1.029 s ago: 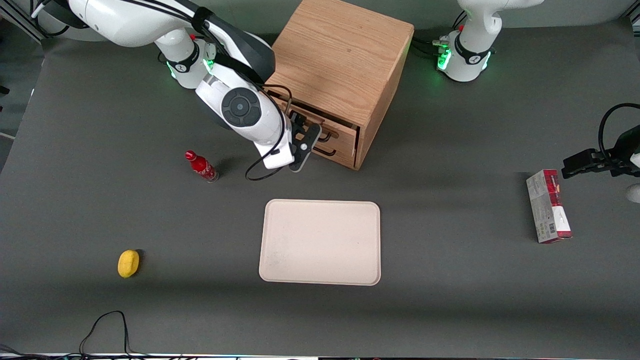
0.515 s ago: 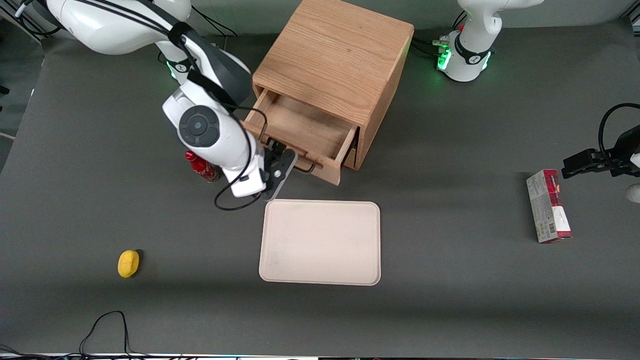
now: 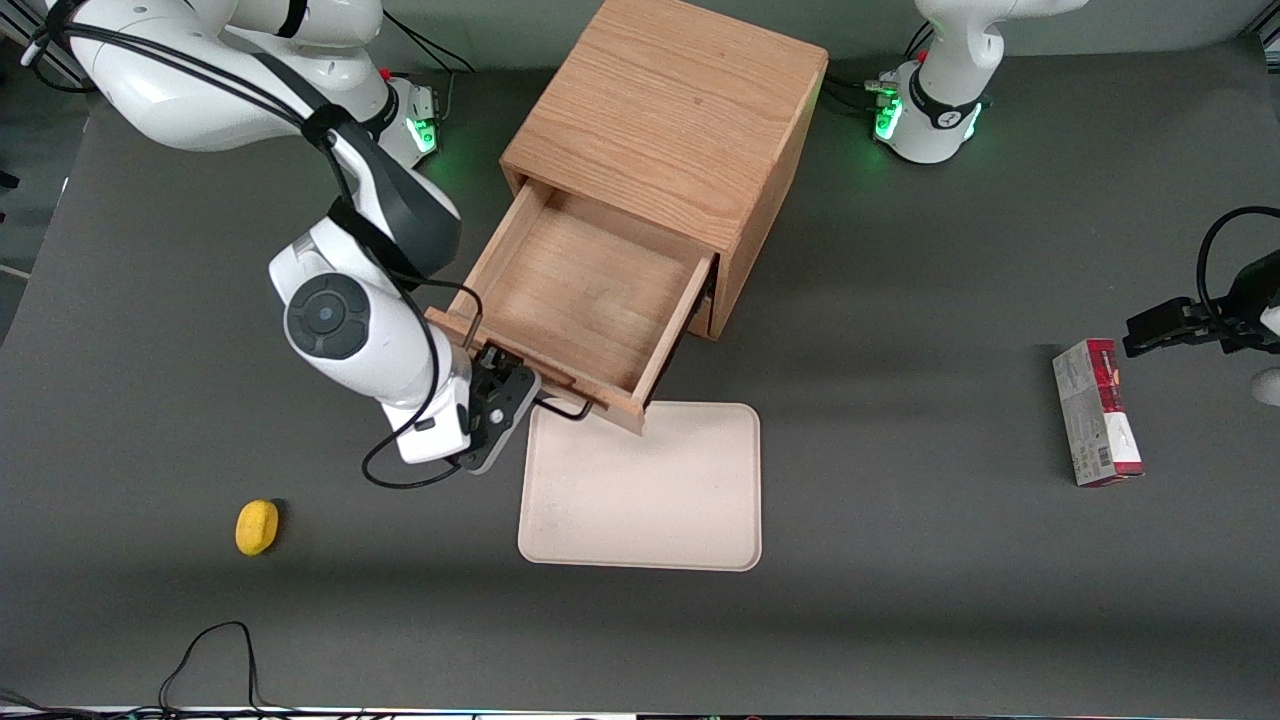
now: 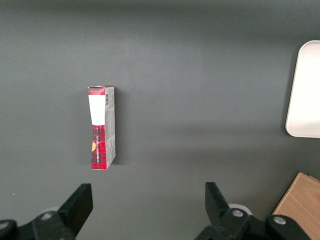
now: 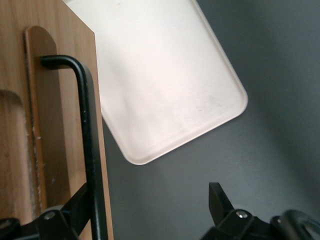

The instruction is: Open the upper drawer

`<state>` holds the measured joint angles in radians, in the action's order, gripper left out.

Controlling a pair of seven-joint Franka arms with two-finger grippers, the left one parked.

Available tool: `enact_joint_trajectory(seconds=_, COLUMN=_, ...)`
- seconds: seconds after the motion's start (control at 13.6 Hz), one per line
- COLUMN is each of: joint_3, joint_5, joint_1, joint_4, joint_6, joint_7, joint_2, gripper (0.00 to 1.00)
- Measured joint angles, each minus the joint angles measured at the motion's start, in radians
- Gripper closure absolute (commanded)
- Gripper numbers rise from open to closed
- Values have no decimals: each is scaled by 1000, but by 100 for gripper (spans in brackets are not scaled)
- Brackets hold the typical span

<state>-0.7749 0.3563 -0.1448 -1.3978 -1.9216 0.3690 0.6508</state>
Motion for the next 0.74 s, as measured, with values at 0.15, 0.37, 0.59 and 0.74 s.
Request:
enact_joint_trajectory(seconds=0.15, joint_3=27, joint_5=1, joint_1=-1, joint_4=28, joint_6=0, joint_7=6, joint_2=8, gripper=0)
enact_joint_trajectory(seconds=0.37, joint_3=30, joint_5=2, joint_1=0, joint_4=48, joint_6=14, joint_7=8, joint_2=0, gripper=0)
enact_joint_trajectory(seconds=0.59, joint_3=35, joint_5=-2, joint_1=-13, joint_4=157, joint_6=102, joint_7=7, joint_2=-38, gripper=0)
enact_joint_trajectory(seconds=0.74, joint_3=64, joint_5=-59, joint_1=-33, joint_4=252, joint_6=209, joint_7=4, joint_2=-66, gripper=0)
